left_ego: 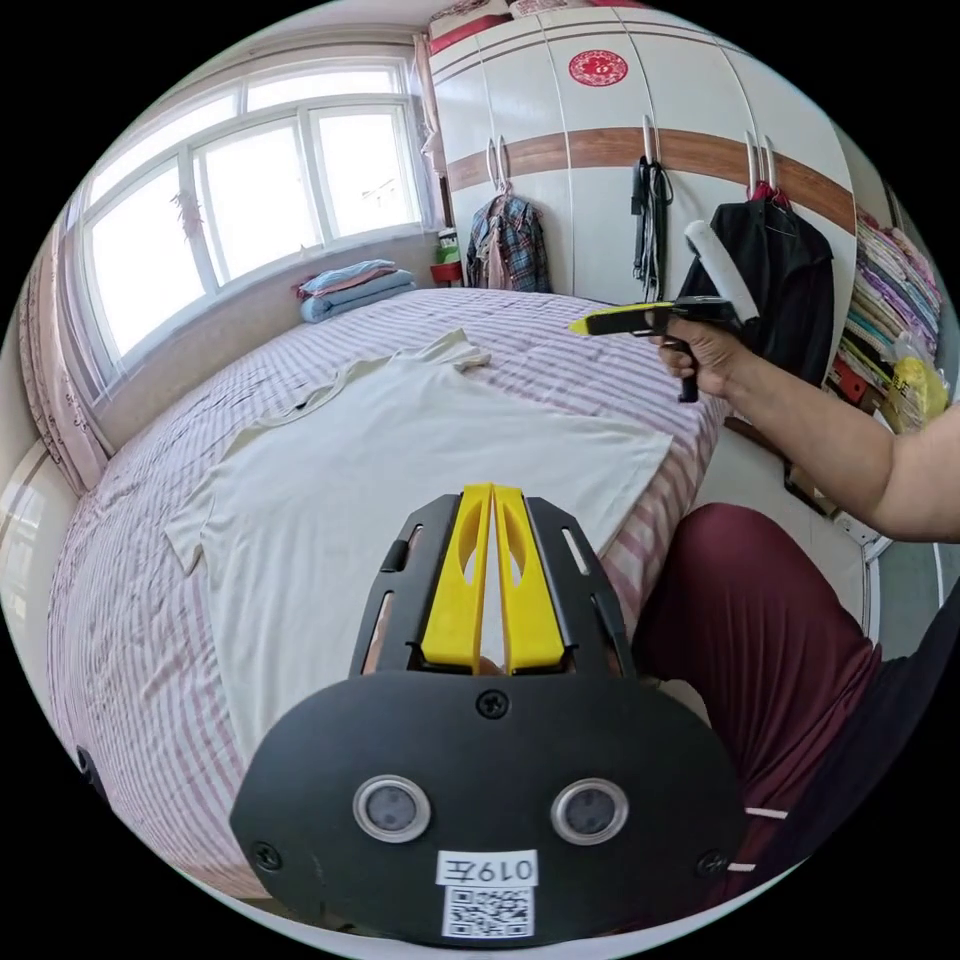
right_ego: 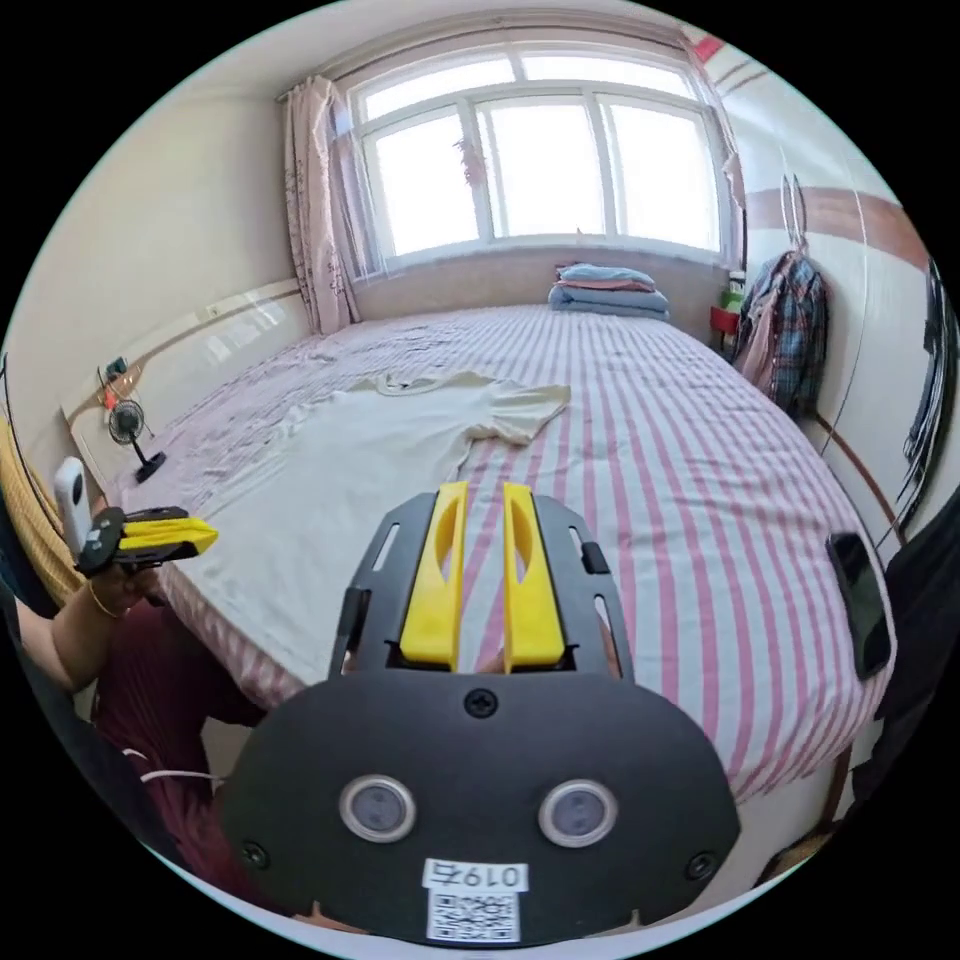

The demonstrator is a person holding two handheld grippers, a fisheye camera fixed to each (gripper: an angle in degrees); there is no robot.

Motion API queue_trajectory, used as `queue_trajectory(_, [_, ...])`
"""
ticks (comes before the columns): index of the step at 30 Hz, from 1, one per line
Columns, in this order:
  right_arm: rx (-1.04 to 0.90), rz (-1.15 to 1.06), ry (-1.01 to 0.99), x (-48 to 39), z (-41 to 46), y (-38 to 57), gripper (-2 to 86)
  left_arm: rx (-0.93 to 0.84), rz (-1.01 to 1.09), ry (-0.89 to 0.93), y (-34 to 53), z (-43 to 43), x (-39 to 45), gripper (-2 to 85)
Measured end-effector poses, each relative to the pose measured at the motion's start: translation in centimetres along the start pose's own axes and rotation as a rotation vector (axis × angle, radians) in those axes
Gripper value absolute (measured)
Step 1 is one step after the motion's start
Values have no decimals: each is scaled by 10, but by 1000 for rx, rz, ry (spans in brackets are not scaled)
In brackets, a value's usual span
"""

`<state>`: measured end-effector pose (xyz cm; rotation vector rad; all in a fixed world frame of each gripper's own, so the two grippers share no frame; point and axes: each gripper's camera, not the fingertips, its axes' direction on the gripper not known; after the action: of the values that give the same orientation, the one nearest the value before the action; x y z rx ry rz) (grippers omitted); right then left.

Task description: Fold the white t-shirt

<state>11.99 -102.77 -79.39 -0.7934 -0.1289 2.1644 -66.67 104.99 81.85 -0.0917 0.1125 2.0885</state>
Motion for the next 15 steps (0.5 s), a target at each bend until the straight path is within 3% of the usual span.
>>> queue_trajectory(7, [-112,-343,205,-66,141,-59,63,-11,33,71,-43,52,-21,13])
queue_trajectory(15, [-105,-603,236,-128,197,-60,60,-14,-102,184,-66,63,-87,11])
